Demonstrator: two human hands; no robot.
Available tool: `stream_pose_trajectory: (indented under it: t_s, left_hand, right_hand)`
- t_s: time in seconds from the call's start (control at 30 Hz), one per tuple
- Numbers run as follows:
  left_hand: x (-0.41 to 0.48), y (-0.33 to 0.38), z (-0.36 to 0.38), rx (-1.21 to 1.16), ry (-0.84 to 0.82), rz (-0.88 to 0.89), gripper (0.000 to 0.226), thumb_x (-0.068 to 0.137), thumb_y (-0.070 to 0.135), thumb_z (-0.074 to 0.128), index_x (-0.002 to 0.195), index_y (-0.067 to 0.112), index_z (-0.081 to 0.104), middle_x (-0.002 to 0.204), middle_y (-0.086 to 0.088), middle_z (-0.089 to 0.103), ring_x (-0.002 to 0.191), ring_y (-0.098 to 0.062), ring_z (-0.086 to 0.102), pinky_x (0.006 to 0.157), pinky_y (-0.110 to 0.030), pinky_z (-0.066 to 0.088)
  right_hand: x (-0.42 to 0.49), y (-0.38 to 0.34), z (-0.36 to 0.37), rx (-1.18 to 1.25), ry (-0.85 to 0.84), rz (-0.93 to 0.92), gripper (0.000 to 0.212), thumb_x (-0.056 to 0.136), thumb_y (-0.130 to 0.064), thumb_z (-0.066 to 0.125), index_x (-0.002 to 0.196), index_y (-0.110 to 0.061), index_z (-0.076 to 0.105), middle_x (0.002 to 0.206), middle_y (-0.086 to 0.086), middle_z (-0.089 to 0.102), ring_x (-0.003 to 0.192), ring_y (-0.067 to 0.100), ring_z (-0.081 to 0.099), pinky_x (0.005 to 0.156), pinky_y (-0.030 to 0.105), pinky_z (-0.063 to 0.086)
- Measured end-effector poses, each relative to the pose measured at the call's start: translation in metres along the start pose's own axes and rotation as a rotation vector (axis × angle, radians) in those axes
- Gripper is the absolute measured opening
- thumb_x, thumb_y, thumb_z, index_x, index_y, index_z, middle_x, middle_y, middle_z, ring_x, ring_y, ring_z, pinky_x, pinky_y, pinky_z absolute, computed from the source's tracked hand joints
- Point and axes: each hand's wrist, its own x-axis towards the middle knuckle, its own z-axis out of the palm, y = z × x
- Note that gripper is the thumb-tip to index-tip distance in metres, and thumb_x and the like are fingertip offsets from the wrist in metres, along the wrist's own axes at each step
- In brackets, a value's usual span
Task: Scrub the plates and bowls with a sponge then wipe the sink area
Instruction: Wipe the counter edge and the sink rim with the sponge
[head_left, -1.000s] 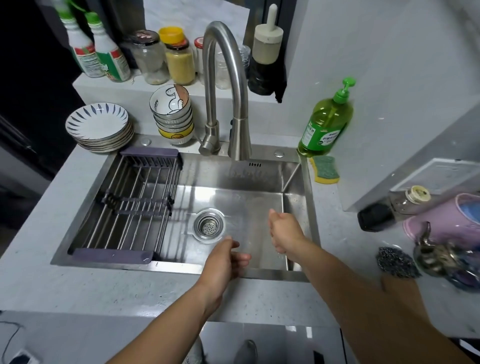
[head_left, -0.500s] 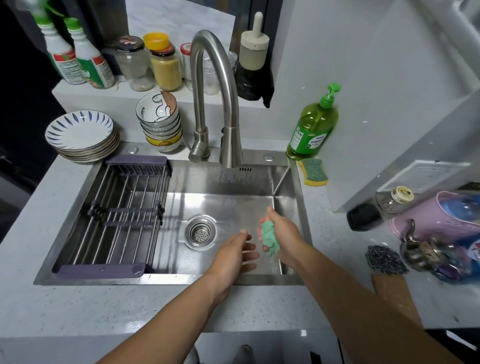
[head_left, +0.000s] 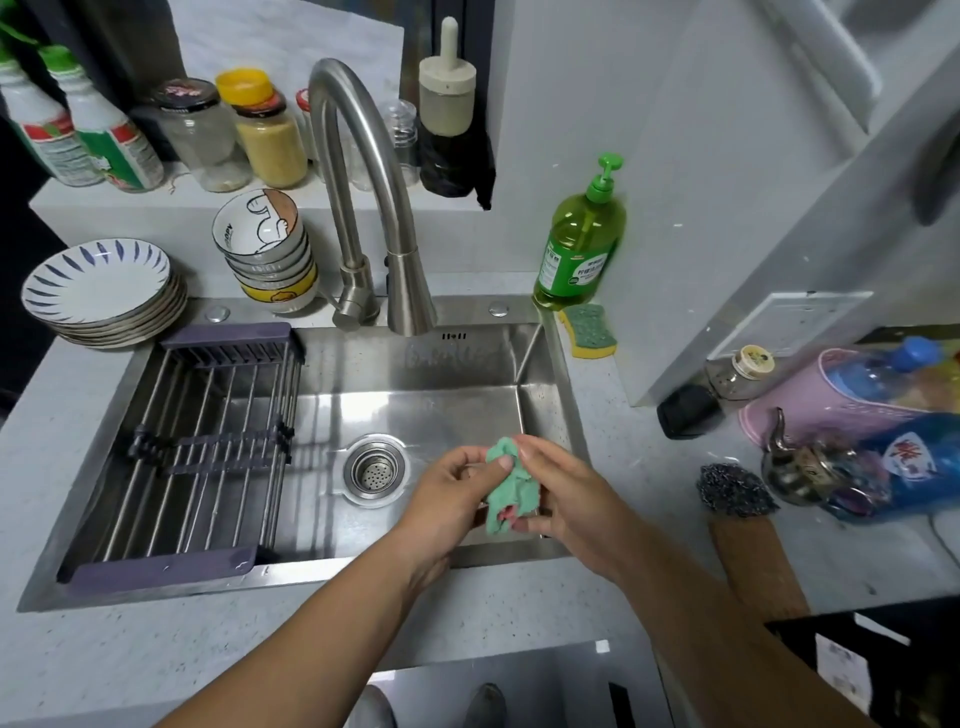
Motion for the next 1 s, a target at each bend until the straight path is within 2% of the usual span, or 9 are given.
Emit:
stream_pose_trajectory:
  t_s: [0.1,0.2,0.4,0.5,0.6,0.73,0.83,0.93,1.0]
  left_hand:
    - [0.005,-0.005,0.011,-0.031,-0.013,0.002,0.014,0.092,0.020,0.072,0.097,0.006,0.069,0.085,-0.011,0.074,0.071,-0.016,0.071,0.062,-0.030,0.059]
    - [0.011,-0.013,0.023,0.003,-0.041,-0.047,0.018,0.094,0.030,0.071,0.090,0.013,0.067,0.088,-0.011,0.071,0.073,-0.015,0.069,0.064,-0.030,0.060]
    - [0.021,-0.032,0.043,0.028,-0.174,-0.251,0.036,0.091,0.014,0.076,0.125,0.011,0.067,0.107,-0.009,0.077,0.086,-0.017,0.073,0.064,-0.024,0.061]
    - [0.030,-0.038,0.050,0.106,-0.191,-0.266,0.027,0.094,0.010,0.070,0.121,0.013,0.073,0.103,-0.009,0.074,0.079,-0.012,0.065,0.058,-0.016,0.053]
    - [0.038,-0.040,0.060,0.102,-0.206,-0.281,0.020,0.097,0.006,0.064,0.107,0.017,0.076,0.099,-0.008,0.076,0.081,-0.013,0.069,0.062,-0.021,0.055]
    - [0.054,-0.045,0.075,0.092,-0.155,-0.248,0.017,0.100,0.005,0.060,0.110,0.009,0.073,0.105,-0.015,0.076,0.088,-0.022,0.072,0.072,-0.032,0.061]
    - [0.071,-0.051,0.086,0.139,-0.102,-0.200,0.009,0.101,0.009,0.060,0.105,0.008,0.069,0.105,-0.019,0.072,0.084,-0.023,0.068,0.078,-0.034,0.055]
    - [0.088,-0.054,0.102,0.219,-0.092,-0.188,0.009,0.103,0.020,0.061,0.097,0.014,0.062,0.094,-0.010,0.070,0.072,-0.014,0.068,0.059,-0.025,0.057]
    - [0.101,-0.051,0.112,0.272,-0.084,-0.161,0.012,0.103,0.023,0.061,0.096,0.014,0.061,0.091,-0.009,0.070,0.073,-0.015,0.067,0.060,-0.027,0.058]
  right_hand:
    - [-0.008,0.003,-0.016,0.007,-0.026,-0.027,0.030,0.096,-0.025,0.065,0.126,-0.021,0.064,0.115,0.012,0.072,0.104,0.031,0.071,0.082,0.042,0.058]
    - [-0.010,0.009,-0.035,0.004,0.017,-0.079,0.027,0.100,-0.019,0.058,0.126,-0.012,0.063,0.114,0.013,0.073,0.105,0.031,0.071,0.088,0.049,0.057]
    - [-0.008,0.016,-0.067,0.046,0.256,-0.063,0.035,0.097,-0.044,0.060,0.112,-0.014,0.072,0.107,0.014,0.075,0.100,0.035,0.072,0.090,0.056,0.057]
    - [-0.007,0.020,-0.079,0.038,0.301,-0.039,0.032,0.100,-0.038,0.057,0.107,-0.011,0.073,0.103,0.015,0.075,0.097,0.035,0.073,0.086,0.055,0.058]
    - [-0.008,0.020,-0.089,0.123,0.309,-0.020,0.023,0.099,-0.024,0.060,0.106,-0.006,0.072,0.104,0.019,0.074,0.093,0.033,0.072,0.075,0.043,0.058]
    - [-0.006,0.017,-0.103,0.237,0.253,0.004,0.028,0.094,-0.024,0.068,0.113,-0.004,0.070,0.108,0.019,0.074,0.100,0.035,0.072,0.085,0.048,0.058]
    - [-0.001,0.019,-0.116,0.219,0.268,-0.001,0.020,0.092,-0.019,0.069,0.107,-0.005,0.071,0.105,0.019,0.075,0.094,0.031,0.073,0.080,0.041,0.058]
    - [0.014,0.026,-0.131,0.176,0.345,-0.026,0.018,0.096,-0.007,0.062,0.110,-0.008,0.072,0.105,0.017,0.075,0.096,0.032,0.073,0.079,0.041,0.058]
    - [0.026,0.027,-0.137,0.169,0.464,-0.038,0.018,0.096,-0.005,0.061,0.109,-0.009,0.074,0.102,0.015,0.076,0.092,0.030,0.073,0.080,0.042,0.059]
